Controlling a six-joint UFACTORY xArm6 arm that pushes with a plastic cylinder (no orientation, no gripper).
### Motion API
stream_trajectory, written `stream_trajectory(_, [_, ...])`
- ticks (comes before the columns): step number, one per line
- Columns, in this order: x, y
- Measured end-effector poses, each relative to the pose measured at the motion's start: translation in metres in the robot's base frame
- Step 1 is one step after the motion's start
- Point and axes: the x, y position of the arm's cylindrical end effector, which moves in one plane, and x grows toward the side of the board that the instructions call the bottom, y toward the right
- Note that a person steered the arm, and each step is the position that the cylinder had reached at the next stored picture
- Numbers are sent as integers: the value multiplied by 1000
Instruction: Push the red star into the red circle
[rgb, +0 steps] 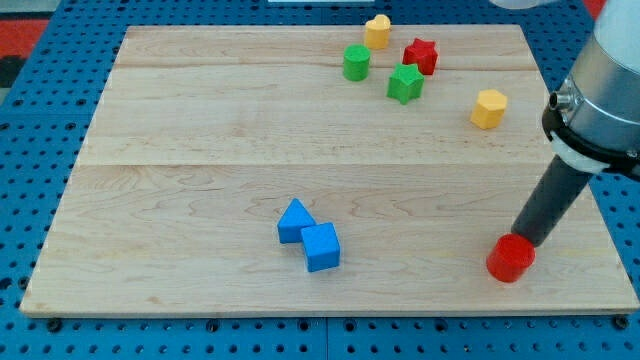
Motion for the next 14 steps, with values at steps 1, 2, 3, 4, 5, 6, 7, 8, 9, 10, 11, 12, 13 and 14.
stream_trajectory(1, [-56,51])
stream_trajectory(2, [-135,114])
stream_trajectory(3, [-230,123])
stream_trajectory(4, [-293,69])
stream_trajectory(5, [-292,-15])
stream_trajectory(6, [-288,-95])
stream_trajectory(7, [-305,-124])
stream_trajectory(8, [-296,-157])
stream_trajectory(9, [-253,-182])
stream_trajectory(10, [-260,-218])
stream_trajectory(11, [-271,-252])
stream_trajectory(12, [-232,-257])
stream_trajectory(13, [-201,-200])
stream_trajectory(14, [-198,-198])
